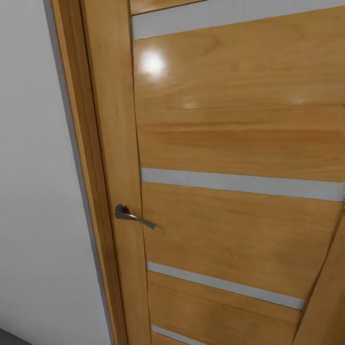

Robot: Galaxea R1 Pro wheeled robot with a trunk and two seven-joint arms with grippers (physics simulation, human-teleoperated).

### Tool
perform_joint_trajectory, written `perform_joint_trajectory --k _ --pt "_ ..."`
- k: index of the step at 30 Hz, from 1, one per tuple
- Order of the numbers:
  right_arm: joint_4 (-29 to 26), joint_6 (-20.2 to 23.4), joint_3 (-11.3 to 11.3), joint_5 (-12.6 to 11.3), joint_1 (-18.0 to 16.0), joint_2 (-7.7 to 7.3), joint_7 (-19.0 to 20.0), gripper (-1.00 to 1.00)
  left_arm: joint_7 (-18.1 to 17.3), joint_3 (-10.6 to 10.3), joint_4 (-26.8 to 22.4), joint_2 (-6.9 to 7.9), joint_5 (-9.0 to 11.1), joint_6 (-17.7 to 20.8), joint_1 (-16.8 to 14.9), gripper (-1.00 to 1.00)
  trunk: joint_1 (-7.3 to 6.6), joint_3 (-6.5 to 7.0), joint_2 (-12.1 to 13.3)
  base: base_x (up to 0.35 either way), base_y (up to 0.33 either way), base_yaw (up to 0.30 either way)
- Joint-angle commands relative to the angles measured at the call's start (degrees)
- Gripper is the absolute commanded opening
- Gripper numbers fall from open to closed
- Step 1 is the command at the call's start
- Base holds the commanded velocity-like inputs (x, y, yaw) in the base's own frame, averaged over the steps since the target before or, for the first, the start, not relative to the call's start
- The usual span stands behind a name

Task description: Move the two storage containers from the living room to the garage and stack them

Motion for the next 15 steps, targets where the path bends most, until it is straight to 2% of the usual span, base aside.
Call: perform_joint_trajectory --k 1,15 --pt "0.11 -0.31 0.49 -0.59 -0.04 0.01 0.03 1.00 -0.01 0.01 0.01 0.00 0.57 -0.15 -0.01 1.00 0.01 -0.05 -0.03 0.033 0.021 -0.242" --pt "0.11 -0.31 0.49 -0.59 -0.08 0.01 0.03 1.00 0.00 0.01 0.01 0.08 0.59 -0.17 -0.01 1.00 0.01 -0.05 -0.03 0.006 0.003 -0.242"
